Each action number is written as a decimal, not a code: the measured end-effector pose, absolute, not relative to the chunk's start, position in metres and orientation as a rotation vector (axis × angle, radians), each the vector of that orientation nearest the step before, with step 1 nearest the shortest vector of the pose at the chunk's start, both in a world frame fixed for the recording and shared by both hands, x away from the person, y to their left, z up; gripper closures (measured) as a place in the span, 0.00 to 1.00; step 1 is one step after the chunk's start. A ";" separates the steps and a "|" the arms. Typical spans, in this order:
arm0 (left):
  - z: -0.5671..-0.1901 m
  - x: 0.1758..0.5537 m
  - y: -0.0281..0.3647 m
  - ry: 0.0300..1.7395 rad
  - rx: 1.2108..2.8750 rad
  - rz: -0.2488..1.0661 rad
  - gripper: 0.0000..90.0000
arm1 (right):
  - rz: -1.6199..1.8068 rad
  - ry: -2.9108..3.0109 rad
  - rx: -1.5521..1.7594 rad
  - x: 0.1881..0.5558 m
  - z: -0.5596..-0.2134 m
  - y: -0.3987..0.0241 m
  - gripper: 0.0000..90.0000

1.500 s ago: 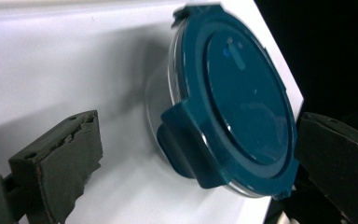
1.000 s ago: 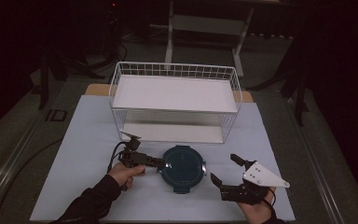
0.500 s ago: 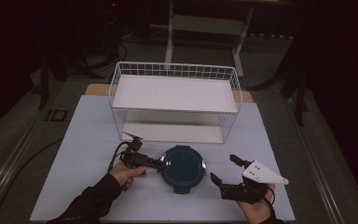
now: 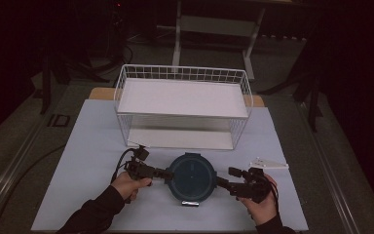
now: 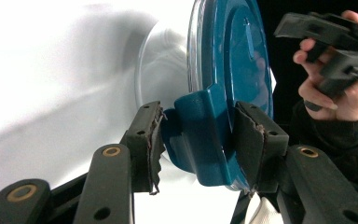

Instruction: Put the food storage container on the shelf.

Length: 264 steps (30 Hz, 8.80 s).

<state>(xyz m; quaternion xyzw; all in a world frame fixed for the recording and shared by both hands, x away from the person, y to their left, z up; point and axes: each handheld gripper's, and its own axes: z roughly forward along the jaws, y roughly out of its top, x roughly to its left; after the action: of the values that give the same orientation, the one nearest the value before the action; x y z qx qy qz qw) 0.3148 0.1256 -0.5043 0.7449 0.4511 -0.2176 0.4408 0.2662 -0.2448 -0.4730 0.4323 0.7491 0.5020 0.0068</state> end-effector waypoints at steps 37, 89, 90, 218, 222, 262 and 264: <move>-0.503 0.290 0.128 1.091 1.829 -0.464 0.62 | 1.740 2.542 1.703 0.280 -0.507 -0.241 0.63; -0.481 0.365 0.146 1.052 1.779 -0.139 0.62 | 1.765 2.453 1.452 0.376 -0.482 -0.214 0.63; -0.481 0.367 0.145 1.048 1.786 -0.132 0.62 | 1.769 2.440 1.448 0.378 -0.482 -0.214 0.63; -0.493 0.286 0.156 0.855 1.781 0.115 0.00 | 1.395 2.435 1.306 0.369 -0.504 -0.122 1.00; -0.493 0.286 0.156 0.854 1.780 0.115 0.00 | 1.390 2.419 1.323 0.375 -0.504 -0.121 1.00; -0.486 0.272 0.155 0.799 1.795 0.130 0.00 | 1.543 2.391 1.166 0.314 -0.501 -0.173 0.16; -0.486 0.271 0.155 0.795 1.799 0.132 0.00 | 1.548 2.384 1.165 0.310 -0.501 -0.178 0.16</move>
<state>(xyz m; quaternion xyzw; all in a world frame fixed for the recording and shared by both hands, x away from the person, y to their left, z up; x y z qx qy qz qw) 0.2713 0.1549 -0.4856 0.7608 0.3363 0.0559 0.5522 0.3103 -0.1784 -0.5005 0.3791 0.7756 0.5036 0.0348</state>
